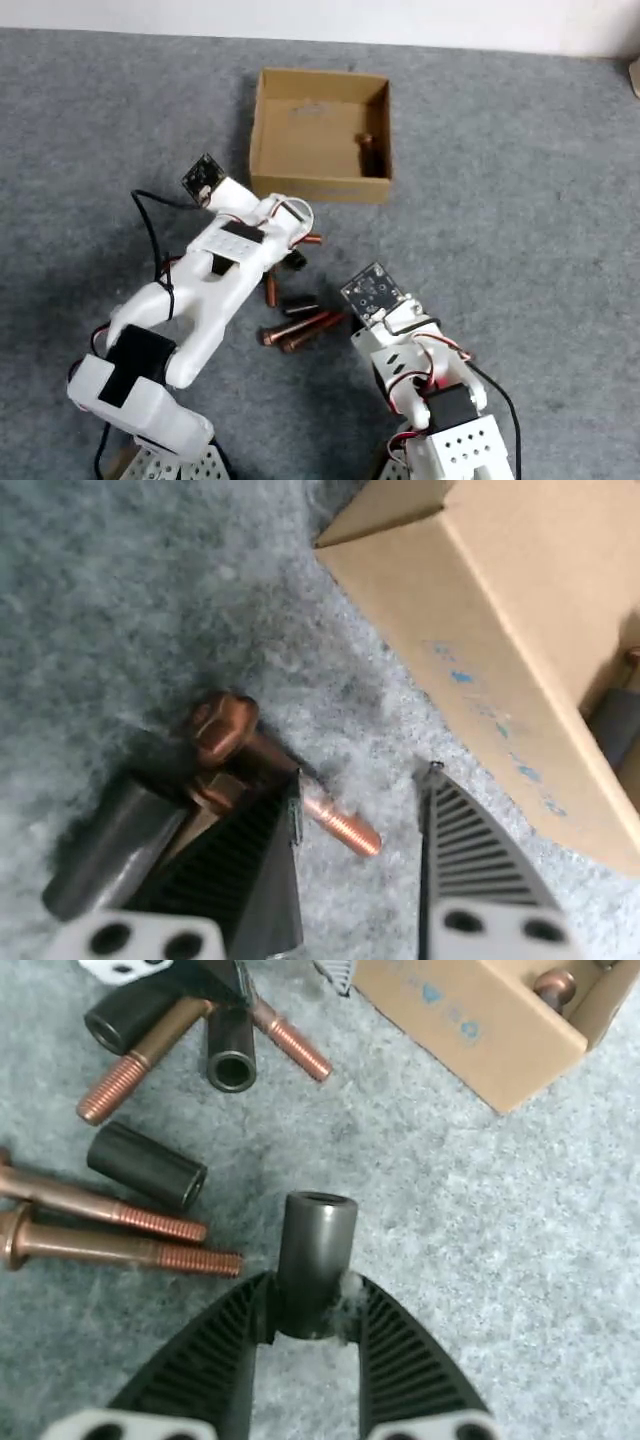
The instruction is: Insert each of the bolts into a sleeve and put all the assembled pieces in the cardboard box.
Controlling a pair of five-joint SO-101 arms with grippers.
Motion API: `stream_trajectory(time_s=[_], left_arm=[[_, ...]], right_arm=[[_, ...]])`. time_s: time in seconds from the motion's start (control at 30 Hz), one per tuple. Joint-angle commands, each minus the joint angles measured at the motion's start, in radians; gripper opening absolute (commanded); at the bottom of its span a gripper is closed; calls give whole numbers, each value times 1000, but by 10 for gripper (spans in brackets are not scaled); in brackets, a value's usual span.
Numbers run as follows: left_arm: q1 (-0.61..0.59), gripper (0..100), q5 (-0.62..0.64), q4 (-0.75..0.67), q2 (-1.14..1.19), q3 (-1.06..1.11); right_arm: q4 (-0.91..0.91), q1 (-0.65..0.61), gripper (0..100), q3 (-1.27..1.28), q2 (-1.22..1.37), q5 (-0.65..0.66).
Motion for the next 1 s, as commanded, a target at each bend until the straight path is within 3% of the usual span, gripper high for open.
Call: stream_trajectory(time_s=[0.0,0.13,0.97], left_arm=[[-16,192,5,63,-1,-1],[-67,189,5,107,7,-16],[-65,189,-3,273,12,-8]], right_arm=[[-28,8,4,-4,-10,-5],[-28,7,4,-4,-10,-5],[-28,7,4,-2,-10,-5]])
